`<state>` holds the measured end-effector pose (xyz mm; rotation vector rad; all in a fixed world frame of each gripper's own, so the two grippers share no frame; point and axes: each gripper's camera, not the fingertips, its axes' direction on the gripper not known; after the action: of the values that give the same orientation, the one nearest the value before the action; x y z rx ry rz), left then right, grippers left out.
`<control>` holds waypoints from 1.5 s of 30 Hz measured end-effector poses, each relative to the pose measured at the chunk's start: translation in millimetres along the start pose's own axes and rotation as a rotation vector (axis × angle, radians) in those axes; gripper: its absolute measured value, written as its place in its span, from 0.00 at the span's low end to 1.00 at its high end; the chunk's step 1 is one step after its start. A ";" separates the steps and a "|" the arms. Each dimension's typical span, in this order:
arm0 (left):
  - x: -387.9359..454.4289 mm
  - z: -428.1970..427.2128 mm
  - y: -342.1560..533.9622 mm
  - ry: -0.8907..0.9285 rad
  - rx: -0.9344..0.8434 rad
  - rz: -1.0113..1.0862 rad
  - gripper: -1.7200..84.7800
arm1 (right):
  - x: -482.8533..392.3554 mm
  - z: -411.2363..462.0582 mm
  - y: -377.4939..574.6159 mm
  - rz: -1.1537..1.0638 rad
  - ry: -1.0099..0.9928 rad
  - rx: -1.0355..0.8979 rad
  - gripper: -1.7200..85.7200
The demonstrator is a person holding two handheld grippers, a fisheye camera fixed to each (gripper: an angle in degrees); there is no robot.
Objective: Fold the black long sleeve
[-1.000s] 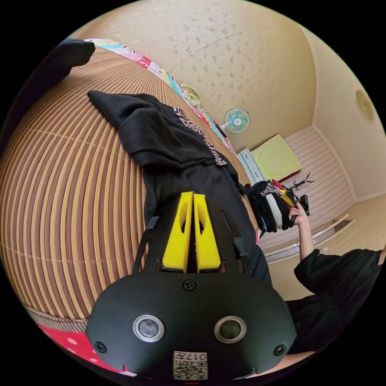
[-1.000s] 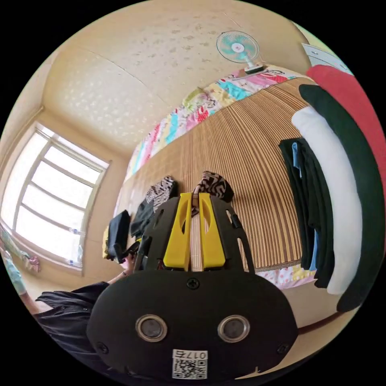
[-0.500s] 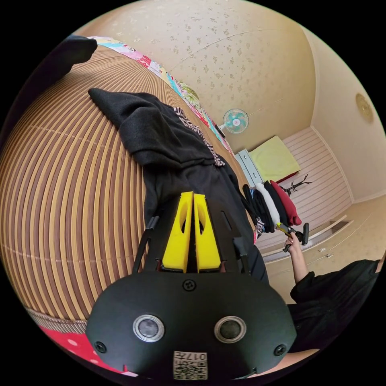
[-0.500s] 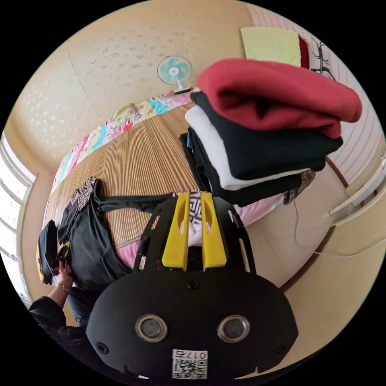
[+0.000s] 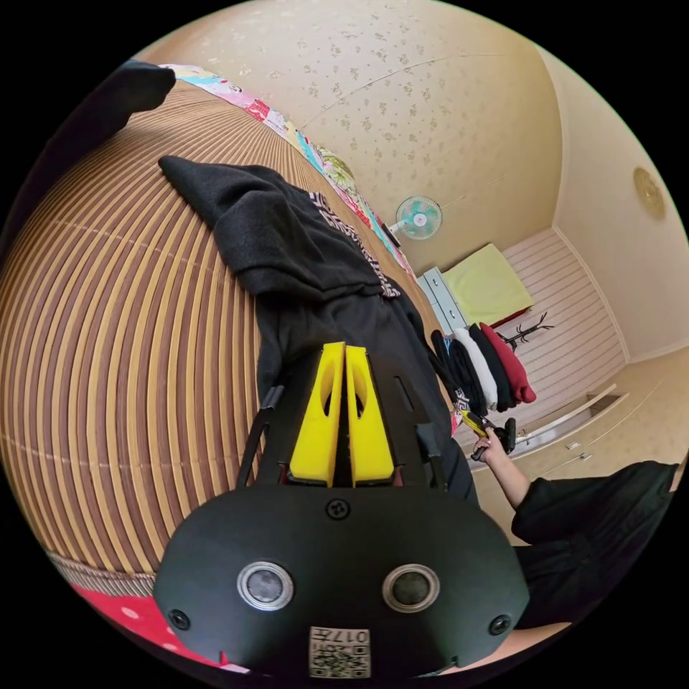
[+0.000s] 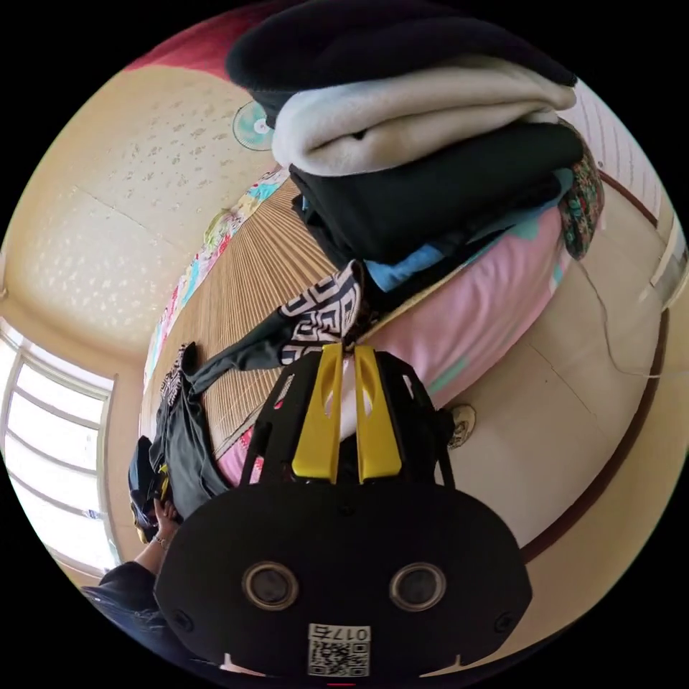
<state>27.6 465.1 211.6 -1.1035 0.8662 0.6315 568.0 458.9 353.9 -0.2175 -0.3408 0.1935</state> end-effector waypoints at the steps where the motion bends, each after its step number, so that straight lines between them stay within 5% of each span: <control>1: -1.9 -1.6 1.3 0.004 0.002 0.001 0.01 | -15.5 -6.7 5.5 -0.017 0.036 0.001 0.06; 12: -11.8 -13.8 9.9 0.014 0.005 -0.001 0.01 | -170.6 -165.1 20.5 -0.397 -0.063 0.277 0.03; 16: -14.7 -17.8 12.7 0.018 0.005 -0.002 0.01 | -113.1 -118.5 11.8 -0.109 0.182 0.057 0.03; 20: -17.4 -21.2 15.0 0.026 0.003 -0.001 0.01 | -105.2 -77.5 17.0 -0.060 0.336 -0.172 0.03; 32: -25.0 -29.5 20.0 0.054 -0.001 -0.006 0.01 | -390.7 -194.0 -76.2 -0.523 -0.014 0.063 0.04; 36: -26.5 -31.2 21.1 0.058 0.001 -0.003 0.01 | -335.6 -136.0 -115.7 -0.332 0.385 -0.047 0.04; 39: -27.8 -32.7 21.7 0.065 -0.001 -0.003 0.01 | -280.5 -60.6 -128.1 -0.285 0.750 -0.411 0.04; 42: -27.7 -33.8 22.3 0.068 -0.003 0.001 0.01 | -312.4 -82.0 -112.3 -0.503 0.670 -0.435 0.03; 45: -28.0 -34.6 22.5 0.069 -0.005 0.001 0.01 | -344.5 -162.6 -120.7 -0.596 0.399 -0.260 0.03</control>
<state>-14.9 439.6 217.5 -1.1348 0.9247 0.5997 324.6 237.3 127.3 -0.3933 -0.0219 -0.4820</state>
